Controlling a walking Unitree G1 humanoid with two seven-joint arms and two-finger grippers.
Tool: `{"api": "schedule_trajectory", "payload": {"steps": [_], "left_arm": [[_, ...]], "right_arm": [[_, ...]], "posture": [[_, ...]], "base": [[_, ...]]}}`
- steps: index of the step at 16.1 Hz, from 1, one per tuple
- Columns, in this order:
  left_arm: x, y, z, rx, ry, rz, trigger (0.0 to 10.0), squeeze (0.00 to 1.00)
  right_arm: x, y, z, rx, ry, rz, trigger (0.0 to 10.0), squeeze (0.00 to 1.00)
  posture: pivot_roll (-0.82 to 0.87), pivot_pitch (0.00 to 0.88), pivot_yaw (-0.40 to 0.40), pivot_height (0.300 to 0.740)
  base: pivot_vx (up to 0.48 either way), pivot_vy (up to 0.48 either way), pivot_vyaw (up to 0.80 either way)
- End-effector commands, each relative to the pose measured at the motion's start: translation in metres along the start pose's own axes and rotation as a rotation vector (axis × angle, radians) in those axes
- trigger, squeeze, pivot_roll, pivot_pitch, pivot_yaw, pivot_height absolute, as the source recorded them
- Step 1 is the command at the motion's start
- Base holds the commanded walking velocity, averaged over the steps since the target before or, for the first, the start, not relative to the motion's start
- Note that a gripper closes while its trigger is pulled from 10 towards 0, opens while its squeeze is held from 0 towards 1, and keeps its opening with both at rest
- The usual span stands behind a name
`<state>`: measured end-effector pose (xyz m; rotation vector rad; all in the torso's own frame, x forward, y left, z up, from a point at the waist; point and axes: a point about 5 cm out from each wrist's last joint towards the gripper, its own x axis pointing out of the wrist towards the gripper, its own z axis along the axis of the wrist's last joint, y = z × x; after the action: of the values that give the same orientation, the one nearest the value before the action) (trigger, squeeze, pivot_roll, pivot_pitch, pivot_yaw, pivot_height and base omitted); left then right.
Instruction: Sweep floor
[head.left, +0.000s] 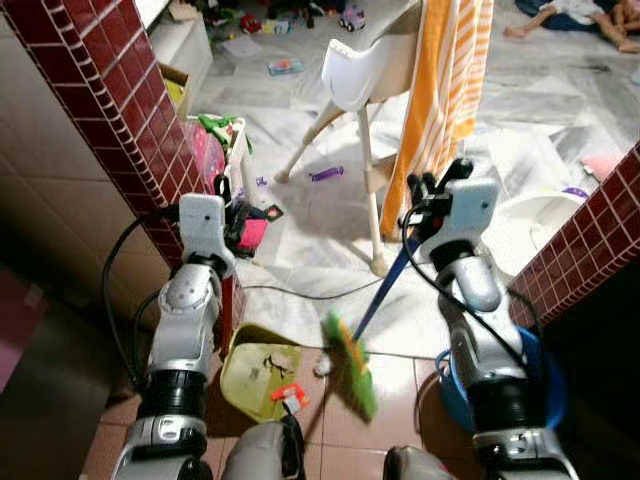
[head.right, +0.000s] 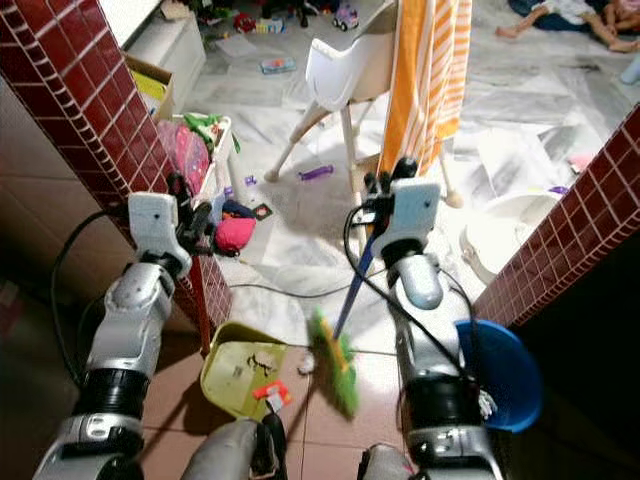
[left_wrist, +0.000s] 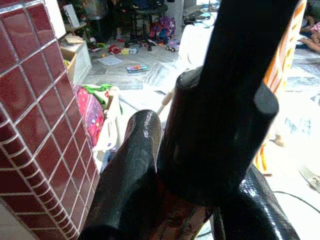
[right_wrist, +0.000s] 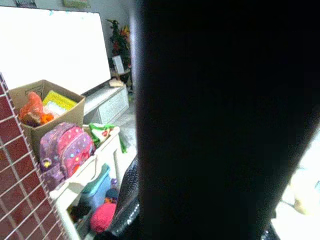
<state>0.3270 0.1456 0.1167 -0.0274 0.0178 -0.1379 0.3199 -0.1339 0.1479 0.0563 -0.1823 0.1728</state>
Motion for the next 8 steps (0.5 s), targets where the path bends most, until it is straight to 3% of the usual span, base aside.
{"api": "schedule_trajectory", "payload": {"steps": [1,8], "left_arm": [[-0.0027,-0.0284,-0.0183,-0.35,0.064,-0.069,10.0,0.0],[-0.0018,-0.0269,-0.016,-0.344,0.084,-0.06,10.0,0.0]], "right_arm": [[-0.0002,0.0073,-0.002,0.015,0.016,0.011,10.0,0.0],[-0.002,-0.0005,-0.005,0.008,0.04,-0.02,10.0,0.0]], "posture": [[-0.07,0.051,0.003,0.74],[-0.07,0.064,0.004,0.74]], "base": [[0.0,0.0,0.0],[-0.223,0.0,0.0]]}}
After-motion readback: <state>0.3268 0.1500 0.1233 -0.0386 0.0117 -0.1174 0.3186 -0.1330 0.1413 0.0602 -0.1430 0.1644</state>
